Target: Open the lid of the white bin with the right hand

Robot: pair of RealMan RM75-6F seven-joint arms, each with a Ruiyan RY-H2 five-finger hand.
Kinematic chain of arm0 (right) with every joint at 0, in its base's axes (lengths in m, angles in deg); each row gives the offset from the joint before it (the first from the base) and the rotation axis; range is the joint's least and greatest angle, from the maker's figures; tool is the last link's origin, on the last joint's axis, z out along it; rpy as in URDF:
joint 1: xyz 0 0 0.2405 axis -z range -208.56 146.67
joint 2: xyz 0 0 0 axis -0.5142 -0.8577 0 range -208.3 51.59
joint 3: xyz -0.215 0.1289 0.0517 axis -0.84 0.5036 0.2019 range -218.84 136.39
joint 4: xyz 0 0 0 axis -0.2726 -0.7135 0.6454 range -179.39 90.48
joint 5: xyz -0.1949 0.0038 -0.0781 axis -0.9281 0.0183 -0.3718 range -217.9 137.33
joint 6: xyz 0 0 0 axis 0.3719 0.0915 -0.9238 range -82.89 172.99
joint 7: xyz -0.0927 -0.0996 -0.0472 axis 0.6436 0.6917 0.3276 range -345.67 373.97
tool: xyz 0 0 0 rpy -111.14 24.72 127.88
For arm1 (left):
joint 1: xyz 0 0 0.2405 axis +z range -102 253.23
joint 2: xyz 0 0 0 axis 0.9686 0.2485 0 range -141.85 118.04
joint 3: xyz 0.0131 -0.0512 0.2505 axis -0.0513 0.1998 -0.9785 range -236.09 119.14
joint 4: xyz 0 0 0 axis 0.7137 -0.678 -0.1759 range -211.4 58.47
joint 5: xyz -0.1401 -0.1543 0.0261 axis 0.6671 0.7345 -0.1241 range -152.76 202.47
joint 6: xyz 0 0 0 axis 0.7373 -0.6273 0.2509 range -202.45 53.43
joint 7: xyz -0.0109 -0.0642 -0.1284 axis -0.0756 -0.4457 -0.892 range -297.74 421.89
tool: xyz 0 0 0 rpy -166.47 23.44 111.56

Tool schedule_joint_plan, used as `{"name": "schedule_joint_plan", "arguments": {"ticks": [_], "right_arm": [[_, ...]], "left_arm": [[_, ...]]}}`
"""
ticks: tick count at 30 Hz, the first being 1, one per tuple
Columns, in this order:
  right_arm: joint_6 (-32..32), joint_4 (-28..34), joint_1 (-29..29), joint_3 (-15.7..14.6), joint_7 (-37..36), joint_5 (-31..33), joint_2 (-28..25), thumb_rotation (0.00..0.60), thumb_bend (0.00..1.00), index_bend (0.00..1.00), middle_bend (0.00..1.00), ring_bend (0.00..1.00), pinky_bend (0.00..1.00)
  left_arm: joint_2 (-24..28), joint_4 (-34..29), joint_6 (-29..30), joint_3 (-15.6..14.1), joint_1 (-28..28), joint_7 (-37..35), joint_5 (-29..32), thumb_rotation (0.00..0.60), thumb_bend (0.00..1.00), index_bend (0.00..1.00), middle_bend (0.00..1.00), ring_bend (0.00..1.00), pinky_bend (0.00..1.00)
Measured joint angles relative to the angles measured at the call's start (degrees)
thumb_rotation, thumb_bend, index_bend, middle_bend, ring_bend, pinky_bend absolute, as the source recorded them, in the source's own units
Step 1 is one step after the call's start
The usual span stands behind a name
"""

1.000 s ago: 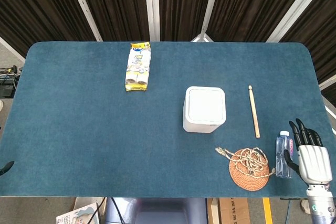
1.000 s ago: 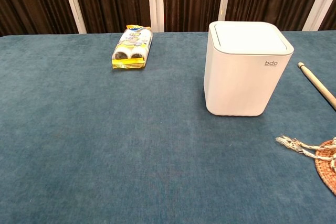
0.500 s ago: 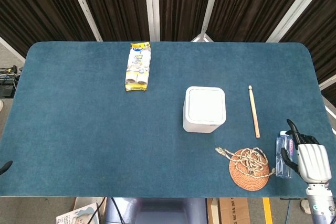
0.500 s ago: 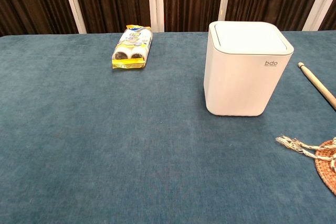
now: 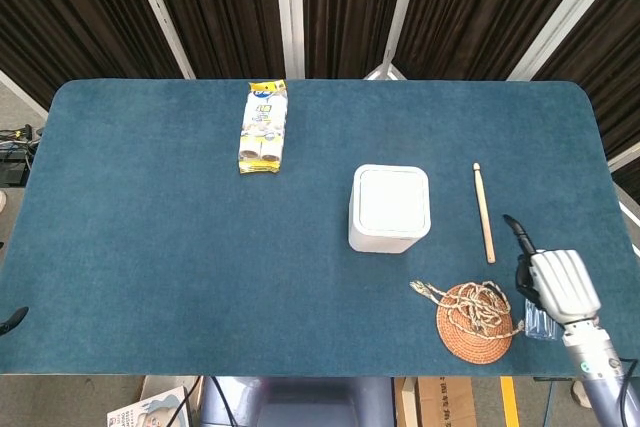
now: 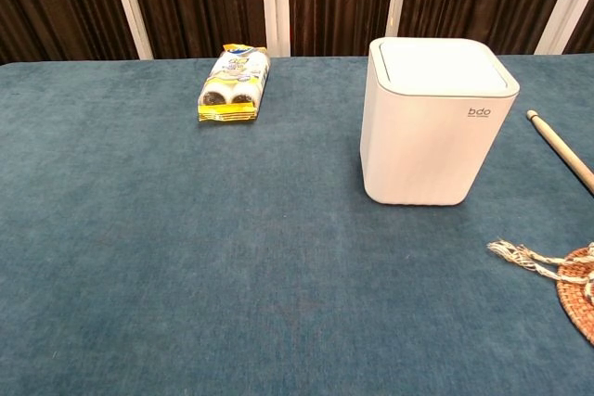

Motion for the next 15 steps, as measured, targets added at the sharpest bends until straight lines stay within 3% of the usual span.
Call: {"name": "schedule_joint_plan", "arguments": {"ticks": [7, 15], "right_arm": [[-6.92, 9.69, -3.93, 0.26, 8.04, 0.81, -3.49, 0.6, 0.92, 0.07, 0.83, 0.86, 0.8], [-16.02, 17.51, -9.74, 2.11, 16.92, 9.27, -5.22, 0.6, 0.93, 0.07, 0.83, 0.86, 0.8]], "left_arm": [[0.12, 0.25, -0.05, 0.13, -0.03, -0.6, 0.23, 0.6, 0.16, 0.18, 0.05, 0.0, 0.0], [0.11, 0.3, -0.2, 0.12, -0.1, -0.52, 0.26, 0.6, 0.16, 0.18, 0.05, 0.0, 0.0]]}}
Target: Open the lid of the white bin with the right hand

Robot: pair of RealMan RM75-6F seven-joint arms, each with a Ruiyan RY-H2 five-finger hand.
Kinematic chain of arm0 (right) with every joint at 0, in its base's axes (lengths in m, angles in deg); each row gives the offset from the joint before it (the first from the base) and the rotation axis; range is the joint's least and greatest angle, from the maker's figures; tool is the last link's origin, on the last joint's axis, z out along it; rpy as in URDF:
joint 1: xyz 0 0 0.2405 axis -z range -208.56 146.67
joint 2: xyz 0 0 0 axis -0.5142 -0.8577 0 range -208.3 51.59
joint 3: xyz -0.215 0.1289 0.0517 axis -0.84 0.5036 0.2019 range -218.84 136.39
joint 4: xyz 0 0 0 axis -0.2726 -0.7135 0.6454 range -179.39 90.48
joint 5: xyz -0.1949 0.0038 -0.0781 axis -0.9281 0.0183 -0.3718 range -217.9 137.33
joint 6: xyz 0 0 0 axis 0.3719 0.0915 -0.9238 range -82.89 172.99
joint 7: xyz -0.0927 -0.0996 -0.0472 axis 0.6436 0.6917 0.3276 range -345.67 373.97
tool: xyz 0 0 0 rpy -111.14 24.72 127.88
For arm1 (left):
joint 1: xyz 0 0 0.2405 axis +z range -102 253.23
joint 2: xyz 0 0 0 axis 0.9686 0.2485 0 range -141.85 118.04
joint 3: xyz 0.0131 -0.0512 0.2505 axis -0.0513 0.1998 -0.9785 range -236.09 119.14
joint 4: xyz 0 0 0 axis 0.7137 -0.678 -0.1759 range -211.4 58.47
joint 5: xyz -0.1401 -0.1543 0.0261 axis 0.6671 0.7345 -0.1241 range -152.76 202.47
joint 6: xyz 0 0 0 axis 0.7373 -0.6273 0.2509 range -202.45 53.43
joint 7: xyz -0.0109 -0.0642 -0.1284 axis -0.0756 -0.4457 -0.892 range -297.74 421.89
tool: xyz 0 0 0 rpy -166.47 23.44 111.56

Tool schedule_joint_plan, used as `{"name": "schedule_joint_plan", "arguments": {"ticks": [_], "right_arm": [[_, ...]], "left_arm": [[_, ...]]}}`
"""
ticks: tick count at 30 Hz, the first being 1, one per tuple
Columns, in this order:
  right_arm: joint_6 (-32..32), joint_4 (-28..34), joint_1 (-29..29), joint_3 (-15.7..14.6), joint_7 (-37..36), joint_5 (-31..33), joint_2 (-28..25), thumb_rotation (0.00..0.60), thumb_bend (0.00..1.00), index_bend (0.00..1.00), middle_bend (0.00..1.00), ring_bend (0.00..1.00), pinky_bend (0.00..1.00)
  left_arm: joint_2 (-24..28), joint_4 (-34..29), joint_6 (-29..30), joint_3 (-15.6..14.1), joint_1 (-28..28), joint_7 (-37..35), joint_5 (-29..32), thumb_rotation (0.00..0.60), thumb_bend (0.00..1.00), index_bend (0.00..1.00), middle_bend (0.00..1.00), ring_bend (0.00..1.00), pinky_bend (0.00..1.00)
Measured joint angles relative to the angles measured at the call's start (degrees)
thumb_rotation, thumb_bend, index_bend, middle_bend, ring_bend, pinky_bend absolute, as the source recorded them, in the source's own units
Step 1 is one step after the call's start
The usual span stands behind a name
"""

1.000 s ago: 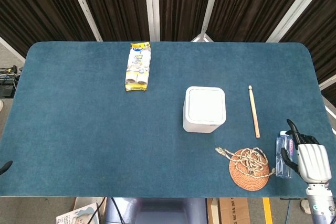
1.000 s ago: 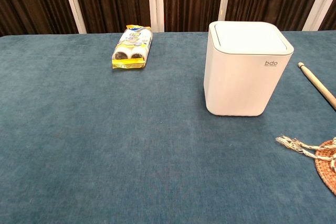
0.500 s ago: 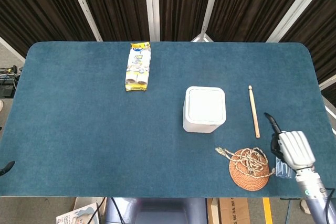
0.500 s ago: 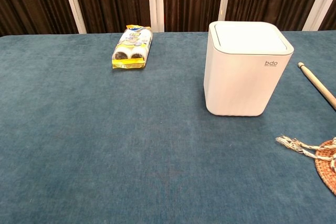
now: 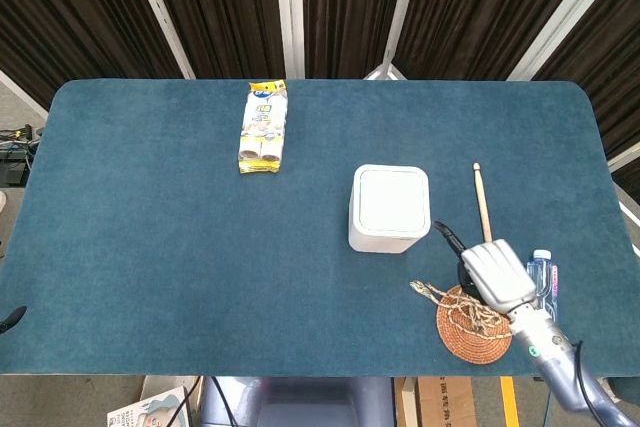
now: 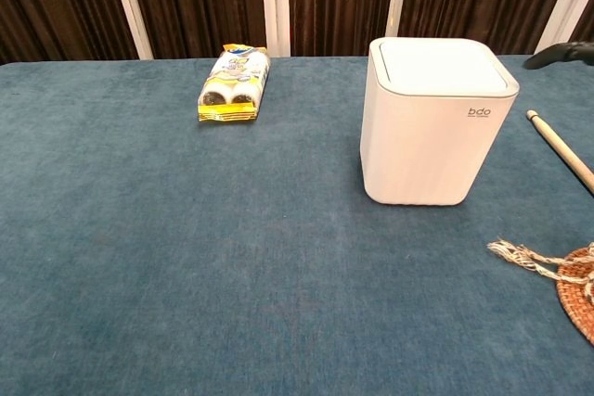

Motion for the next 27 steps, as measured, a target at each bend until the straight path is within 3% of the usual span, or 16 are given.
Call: {"name": "schedule_joint_plan", "arguments": {"ticks": [11, 27], "right_arm": [[-3.11, 4.02, -5.29, 2.1, 10.0, 10.31, 1.66, 0.6, 0.93, 0.07, 0.83, 0.86, 0.8], [-3.01, 6.85, -9.74, 1.49, 17.2, 17.14, 3.3, 0.6, 0.93, 0.09, 0.83, 0.86, 0.8]], "left_arm": [[-0.05, -0.02, 0.13, 0.04, 0.07, 0.1, 0.13, 0.6, 0.16, 0.18, 0.05, 0.0, 0.0], [0.0, -0.05, 0.24, 0.04, 0.15, -0.02, 0.13, 0.6, 0.16, 0.18, 0.05, 0.0, 0.0]]}}
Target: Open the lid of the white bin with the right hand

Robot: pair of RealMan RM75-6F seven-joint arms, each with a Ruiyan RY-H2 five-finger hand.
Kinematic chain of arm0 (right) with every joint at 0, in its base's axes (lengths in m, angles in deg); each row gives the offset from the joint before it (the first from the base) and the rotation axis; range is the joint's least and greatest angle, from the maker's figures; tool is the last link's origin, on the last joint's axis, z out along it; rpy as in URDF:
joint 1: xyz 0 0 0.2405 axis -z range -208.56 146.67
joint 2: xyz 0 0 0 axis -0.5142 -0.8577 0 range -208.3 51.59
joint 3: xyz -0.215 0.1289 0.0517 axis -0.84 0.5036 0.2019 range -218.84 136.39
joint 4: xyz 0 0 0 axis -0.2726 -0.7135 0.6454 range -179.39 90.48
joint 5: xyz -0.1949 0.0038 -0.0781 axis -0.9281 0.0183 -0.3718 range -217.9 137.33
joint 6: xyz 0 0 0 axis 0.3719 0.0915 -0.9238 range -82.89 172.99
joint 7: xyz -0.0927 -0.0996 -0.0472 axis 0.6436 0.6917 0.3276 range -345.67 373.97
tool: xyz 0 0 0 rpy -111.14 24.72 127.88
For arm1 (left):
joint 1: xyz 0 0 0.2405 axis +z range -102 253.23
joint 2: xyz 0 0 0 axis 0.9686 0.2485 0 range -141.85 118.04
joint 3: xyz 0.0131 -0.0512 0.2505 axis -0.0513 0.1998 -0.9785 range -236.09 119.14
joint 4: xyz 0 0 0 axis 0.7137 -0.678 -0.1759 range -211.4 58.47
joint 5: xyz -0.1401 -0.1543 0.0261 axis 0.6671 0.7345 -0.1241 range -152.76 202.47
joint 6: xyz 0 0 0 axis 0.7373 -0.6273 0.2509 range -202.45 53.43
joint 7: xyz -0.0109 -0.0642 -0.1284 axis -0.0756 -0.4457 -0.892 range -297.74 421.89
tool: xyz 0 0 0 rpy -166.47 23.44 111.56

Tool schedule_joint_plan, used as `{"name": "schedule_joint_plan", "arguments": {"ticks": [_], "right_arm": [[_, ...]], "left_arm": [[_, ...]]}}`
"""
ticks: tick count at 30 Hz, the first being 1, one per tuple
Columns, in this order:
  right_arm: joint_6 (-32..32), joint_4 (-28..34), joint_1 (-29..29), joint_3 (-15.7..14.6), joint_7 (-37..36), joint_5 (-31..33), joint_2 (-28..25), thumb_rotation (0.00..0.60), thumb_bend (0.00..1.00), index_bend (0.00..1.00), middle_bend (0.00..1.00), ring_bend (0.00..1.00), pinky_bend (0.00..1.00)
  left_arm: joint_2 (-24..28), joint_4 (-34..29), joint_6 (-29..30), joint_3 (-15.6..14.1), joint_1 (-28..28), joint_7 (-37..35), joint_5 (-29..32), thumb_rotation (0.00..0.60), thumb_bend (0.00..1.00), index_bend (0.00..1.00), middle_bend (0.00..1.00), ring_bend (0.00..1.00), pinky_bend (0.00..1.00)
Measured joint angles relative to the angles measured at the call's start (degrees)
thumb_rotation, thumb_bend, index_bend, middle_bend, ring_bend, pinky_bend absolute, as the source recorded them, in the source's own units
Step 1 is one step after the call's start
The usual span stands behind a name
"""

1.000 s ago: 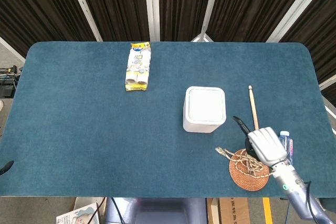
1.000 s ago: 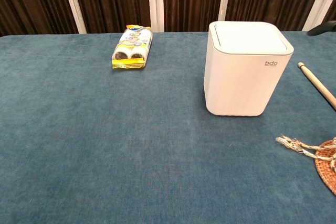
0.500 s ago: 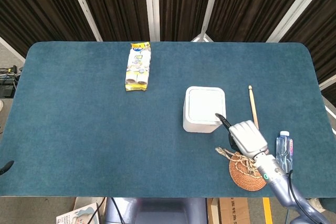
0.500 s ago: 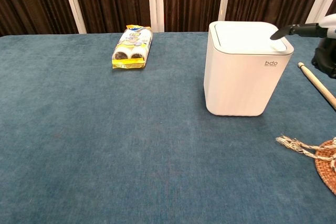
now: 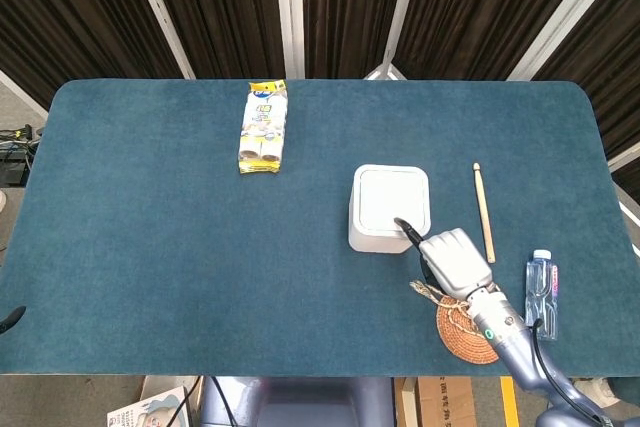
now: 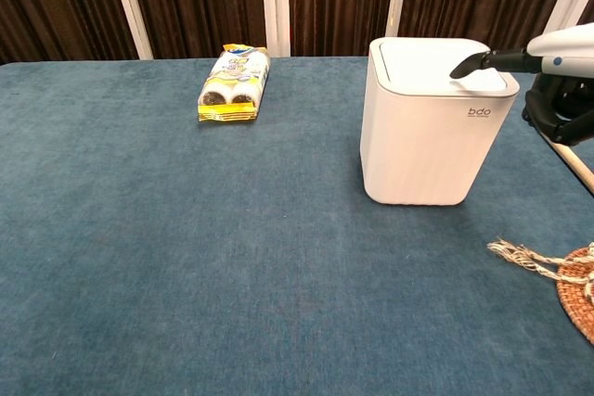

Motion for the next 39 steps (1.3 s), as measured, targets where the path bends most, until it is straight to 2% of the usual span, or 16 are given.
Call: {"name": "schedule_joint_plan", "arguments": {"ticks": [13, 16, 19, 22, 23, 27, 29, 34, 39], "right_arm": [[1.36, 0.78, -1.62, -1.82, 2.6, 2.72, 0.48, 0.6, 0.93, 0.32, 0.83, 0.86, 0.8], [1.64, 1.01, -1.69, -2.08, 2.53, 2.7, 0.24, 0.6, 0.93, 0.31, 0.83, 0.86, 0.8], [2.41, 1.32, -1.56, -2.16, 2.15, 2.11, 0.08, 0.6, 0.92, 0.18, 0.83, 0.86, 0.8], [3.58, 1.65, -1.11, -2.01, 0.77, 0.96, -0.11, 0.6, 0.8, 0.08, 0.72, 0.78, 0.78], [4.22, 1.76, -0.79, -1.85, -0.17, 0.35, -0.2, 0.6, 0.71, 0.05, 0.62, 0.73, 0.76], [7.27, 1.99, 1.1, -1.27, -5.11, -2.58, -0.77, 0.6, 0.44, 0.01, 0.31, 0.51, 0.59], [10.16, 1.84, 2.91, -1.14, -8.5, -5.15, -1.4, 0.6, 0.37, 0.01, 0.24, 0.44, 0.54], [17.83, 0.27, 8.33, -1.68, -14.44, -10.47, -3.05, 0.6, 0.35, 0.0, 0.21, 0.41, 0.51], [23.75, -4.13, 13.87, -4.22, -19.35, -14.58, -3.71, 0.6, 0.33, 0.0, 0.21, 0.41, 0.48]], "left_arm": [[0.02, 0.09, 0.15, 0.02, 0.08, -0.2, 0.0, 0.6, 0.16, 0.18, 0.05, 0.0, 0.0], [0.01, 0.04, 0.18, 0.04, 0.09, -0.15, 0.01, 0.6, 0.16, 0.18, 0.05, 0.0, 0.0], [0.03, 0.02, 0.21, 0.03, 0.14, -0.13, 0.04, 0.6, 0.16, 0.18, 0.05, 0.0, 0.0], [0.04, -0.01, 0.22, 0.05, 0.15, -0.1, 0.11, 0.6, 0.16, 0.18, 0.05, 0.0, 0.0], [0.04, -0.01, 0.22, 0.06, 0.15, -0.1, 0.13, 0.6, 0.16, 0.18, 0.05, 0.0, 0.0], [0.05, -0.01, 0.1, 0.1, 0.12, -0.13, 0.26, 0.6, 0.16, 0.18, 0.05, 0.0, 0.0], [0.05, -0.03, 0.07, 0.12, 0.1, -0.12, 0.27, 0.6, 0.16, 0.18, 0.05, 0.0, 0.0], [0.02, -0.13, 0.09, 0.03, 0.07, 0.05, 0.03, 0.6, 0.16, 0.18, 0.05, 0.0, 0.0], [-0.08, -0.27, 0.29, -0.06, 0.15, 0.42, -0.19, 0.6, 0.16, 0.18, 0.05, 0.0, 0.0]]}}
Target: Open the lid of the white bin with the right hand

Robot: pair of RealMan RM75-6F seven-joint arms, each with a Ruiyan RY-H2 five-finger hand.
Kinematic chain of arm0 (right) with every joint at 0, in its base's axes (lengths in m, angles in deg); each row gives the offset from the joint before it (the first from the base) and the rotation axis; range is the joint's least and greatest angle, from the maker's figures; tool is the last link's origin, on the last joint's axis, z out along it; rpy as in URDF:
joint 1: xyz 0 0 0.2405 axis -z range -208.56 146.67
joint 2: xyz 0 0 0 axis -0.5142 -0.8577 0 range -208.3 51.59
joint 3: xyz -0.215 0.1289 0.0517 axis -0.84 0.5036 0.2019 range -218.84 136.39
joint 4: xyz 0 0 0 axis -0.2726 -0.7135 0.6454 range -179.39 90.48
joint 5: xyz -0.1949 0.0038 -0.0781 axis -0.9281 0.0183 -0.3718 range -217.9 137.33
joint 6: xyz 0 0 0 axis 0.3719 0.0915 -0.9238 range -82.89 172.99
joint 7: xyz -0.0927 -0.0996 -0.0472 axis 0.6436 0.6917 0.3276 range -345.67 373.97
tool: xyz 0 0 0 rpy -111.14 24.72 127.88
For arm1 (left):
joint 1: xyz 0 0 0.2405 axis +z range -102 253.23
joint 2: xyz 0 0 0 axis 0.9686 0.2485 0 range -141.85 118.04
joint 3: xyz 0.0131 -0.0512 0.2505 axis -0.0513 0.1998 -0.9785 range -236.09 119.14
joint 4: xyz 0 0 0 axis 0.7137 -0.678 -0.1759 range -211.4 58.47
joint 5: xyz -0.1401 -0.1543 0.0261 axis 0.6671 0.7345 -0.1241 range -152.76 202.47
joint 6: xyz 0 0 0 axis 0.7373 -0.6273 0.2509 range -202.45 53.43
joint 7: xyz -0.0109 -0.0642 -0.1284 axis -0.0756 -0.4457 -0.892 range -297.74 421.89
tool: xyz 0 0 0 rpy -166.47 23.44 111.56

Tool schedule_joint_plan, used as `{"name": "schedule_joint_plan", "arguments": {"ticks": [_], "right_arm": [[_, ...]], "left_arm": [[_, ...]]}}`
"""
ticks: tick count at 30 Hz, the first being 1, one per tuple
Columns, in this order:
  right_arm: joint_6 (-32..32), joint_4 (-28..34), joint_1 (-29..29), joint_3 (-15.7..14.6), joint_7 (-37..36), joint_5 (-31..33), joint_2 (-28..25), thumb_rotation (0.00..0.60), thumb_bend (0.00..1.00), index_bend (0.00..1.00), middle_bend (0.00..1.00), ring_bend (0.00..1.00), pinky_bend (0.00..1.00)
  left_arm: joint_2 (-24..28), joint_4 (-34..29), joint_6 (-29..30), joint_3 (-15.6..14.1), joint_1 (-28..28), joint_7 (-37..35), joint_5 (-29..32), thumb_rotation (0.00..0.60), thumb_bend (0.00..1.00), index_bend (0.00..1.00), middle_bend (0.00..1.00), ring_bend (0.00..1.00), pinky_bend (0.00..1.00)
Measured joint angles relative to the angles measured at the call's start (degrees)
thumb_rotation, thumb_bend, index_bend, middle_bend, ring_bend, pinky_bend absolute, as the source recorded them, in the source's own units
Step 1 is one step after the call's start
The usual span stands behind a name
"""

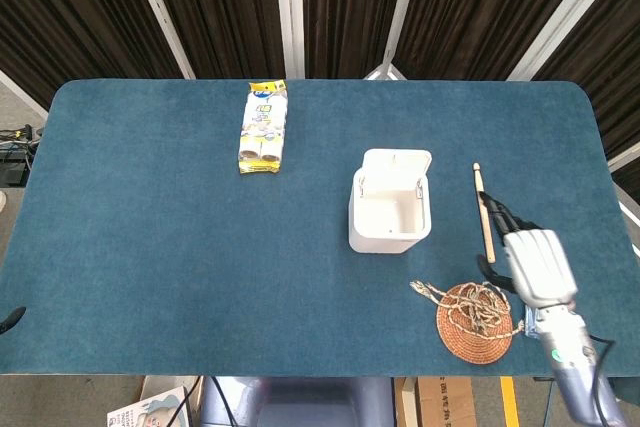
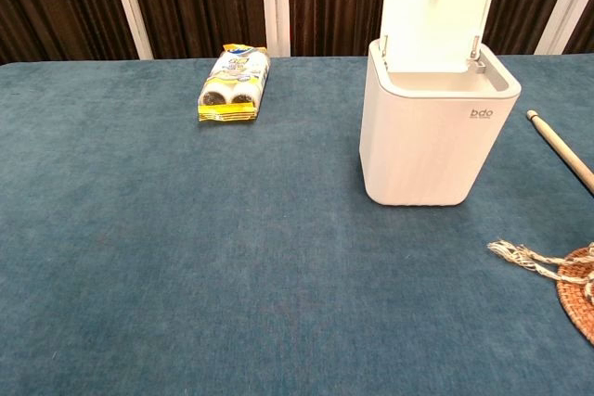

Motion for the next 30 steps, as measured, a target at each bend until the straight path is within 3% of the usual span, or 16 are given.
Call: {"name": "schedule_joint_plan", "arguments": {"ticks": [8, 17, 30], "right_arm": [[8.24, -11.26, 7.41, -3.21, -4.65, -3.56, 4.46, 0.6, 0.3, 0.0, 0.19, 0.32, 0.36], [11.93, -22.47, 10.88, -5.05, -4.56, -7.92, 11.79, 0.6, 0.3, 0.0, 0.18, 0.28, 0.24], [10.26, -23.91, 11.44, -4.46, -0.2, -8.02, 12.43, 0.6, 0.3, 0.0, 0.18, 0.28, 0.23]], "left_arm": [[-0.12, -0.08, -0.12, -0.01, -0.06, 0.49, -0.01, 0.6, 0.16, 0.18, 0.05, 0.0, 0.0], [0.15, -0.28, -0.65, -0.28, -0.16, 0.51, -0.1, 0.6, 0.16, 0.18, 0.05, 0.0, 0.0], [0.99, -0.13, -2.07, -0.75, -0.62, -0.94, -0.27, 0.6, 0.16, 0.18, 0.05, 0.0, 0.0]]}}
